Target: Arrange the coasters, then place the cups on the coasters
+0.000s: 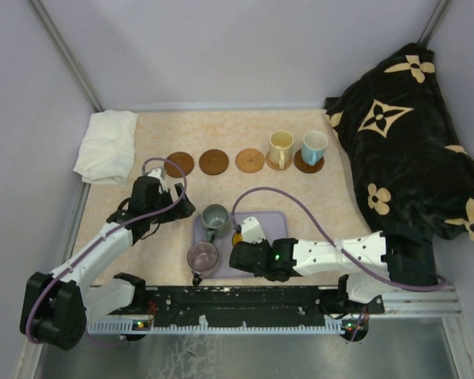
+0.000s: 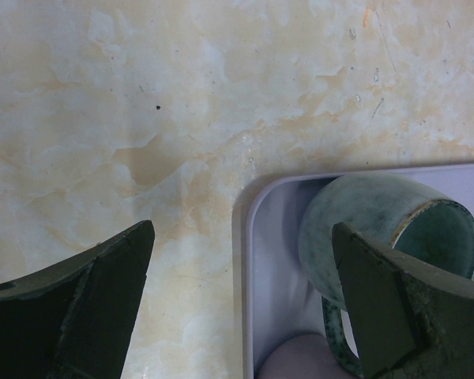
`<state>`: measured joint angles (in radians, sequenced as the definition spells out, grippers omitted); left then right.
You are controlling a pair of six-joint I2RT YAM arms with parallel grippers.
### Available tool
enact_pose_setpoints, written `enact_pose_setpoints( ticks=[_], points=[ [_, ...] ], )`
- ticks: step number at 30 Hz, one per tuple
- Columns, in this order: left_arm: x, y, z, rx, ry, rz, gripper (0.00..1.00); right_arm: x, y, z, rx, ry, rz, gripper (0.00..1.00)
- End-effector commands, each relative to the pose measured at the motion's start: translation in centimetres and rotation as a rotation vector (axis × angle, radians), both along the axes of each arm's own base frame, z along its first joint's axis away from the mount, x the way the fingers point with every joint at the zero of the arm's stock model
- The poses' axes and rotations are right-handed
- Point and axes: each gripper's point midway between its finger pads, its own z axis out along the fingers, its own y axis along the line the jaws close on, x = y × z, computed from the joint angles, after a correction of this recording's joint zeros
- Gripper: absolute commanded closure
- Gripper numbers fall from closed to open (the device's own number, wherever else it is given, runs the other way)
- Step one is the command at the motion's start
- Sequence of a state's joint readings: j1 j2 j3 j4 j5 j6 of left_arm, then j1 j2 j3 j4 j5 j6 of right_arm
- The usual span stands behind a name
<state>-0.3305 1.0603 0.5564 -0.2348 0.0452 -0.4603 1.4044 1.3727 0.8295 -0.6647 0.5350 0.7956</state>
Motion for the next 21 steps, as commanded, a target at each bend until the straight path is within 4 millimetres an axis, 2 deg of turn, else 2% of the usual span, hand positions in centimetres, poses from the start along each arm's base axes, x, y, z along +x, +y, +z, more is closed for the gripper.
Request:
enact_pose_setpoints(
  ticks=[1, 7, 13, 16, 19, 21],
  points=[
    [0.1, -0.3, -0.1, -0.009, -0.007, -0.006, 0.0, 3.0, -0.2, 4.7, 0.072, -0.174, -0.151, 1.0],
    [0.2, -0.3, -0.1, -0.012, -0.008, -0.004, 0.0, 6.8, -1.5, 6.7, 0.122, -0.231, -0.271, 1.0],
    [0.4, -0.4, 0.0, -0.019, -0.016, -0.004, 0.0, 13.2, -1.6, 10.2, 0.219, -0.324, -0.347, 1.0],
    [0.5, -0.4, -0.1, -0.016, -0.017, 0.0, 0.0, 16.4, -1.0, 11.9, 0.228, -0.372, -0.369, 1.0],
    [0.6, -0.4, -0.2, -0.013, -0.016, 0.002, 0.0, 19.3, 0.5, 13.4, 0.243, -0.401, -0.385, 1.0],
    [0.6, -0.5, -0.3, -0.016, -0.012, -0.002, 0.0, 21.3, 1.3, 13.3, 0.233, -0.399, -0.397, 1.0]
  ],
)
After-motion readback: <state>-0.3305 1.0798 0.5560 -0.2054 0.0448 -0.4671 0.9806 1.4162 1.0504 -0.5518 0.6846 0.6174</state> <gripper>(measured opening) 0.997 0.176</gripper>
